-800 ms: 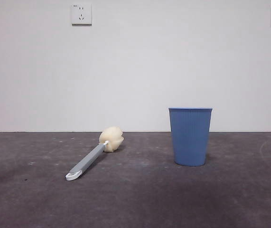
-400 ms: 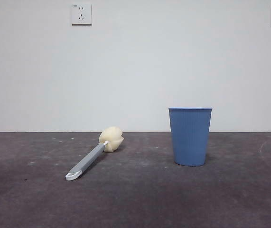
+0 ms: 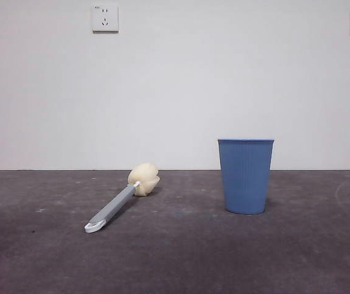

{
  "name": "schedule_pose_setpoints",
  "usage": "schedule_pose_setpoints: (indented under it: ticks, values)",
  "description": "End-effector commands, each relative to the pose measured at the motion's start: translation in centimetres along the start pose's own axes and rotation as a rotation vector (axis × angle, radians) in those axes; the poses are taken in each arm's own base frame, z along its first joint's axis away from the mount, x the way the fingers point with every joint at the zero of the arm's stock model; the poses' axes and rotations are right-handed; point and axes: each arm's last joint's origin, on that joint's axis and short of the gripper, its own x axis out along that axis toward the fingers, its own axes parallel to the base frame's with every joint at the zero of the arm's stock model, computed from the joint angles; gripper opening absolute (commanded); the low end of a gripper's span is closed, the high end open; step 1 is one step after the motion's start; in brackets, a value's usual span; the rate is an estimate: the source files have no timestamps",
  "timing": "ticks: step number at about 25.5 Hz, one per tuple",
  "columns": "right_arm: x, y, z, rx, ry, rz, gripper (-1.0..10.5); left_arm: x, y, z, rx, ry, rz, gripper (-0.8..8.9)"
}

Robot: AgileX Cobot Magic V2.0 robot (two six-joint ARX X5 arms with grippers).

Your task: Pick up the cup brush,pick up the cup,insert the brush into the cup,clean the cup,put the cup brush back,put the cup back to the fixed position on the table

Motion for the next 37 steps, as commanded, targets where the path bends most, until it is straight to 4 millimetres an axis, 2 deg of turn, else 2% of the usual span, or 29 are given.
schedule_pose_setpoints:
  ticks: [1,13,19,25,31,34,37]
  values:
    - [-0.1,0.1,0.1,0.007,-0.007,0.002,6.1,-0.1,-0.1,0.1,0.013,-0.005,-0.001,5.7]
    - [-0.1,0.1,0.1,0.009,-0.007,0.003,6.0,0.7,0.7,0.7,-0.028,0.021,0.053,5.7]
    - [-0.1,0.1,0.1,0.018,-0.008,0.002,6.0,2.0,1.3,2.8,-0.036,0.03,0.07,5.62]
    - [-0.1,0.1,0.1,0.025,-0.008,0.003,6.0,5.1,1.9,5.4,-0.053,0.089,0.118,5.61]
    - [-0.1,0.1,0.1,0.033,-0.008,0.003,6.0,13.9,1.5,8.2,-0.005,0.206,0.247,5.61]
    - [-0.1,0.1,0.1,0.033,-0.008,0.002,6.0,18.7,1.5,8.4,0.018,0.258,0.293,5.61]
    - [-0.1,0.1,0.1,0.033,-0.008,0.002,6.0,23.0,1.8,7.8,0.022,0.303,0.329,5.61]
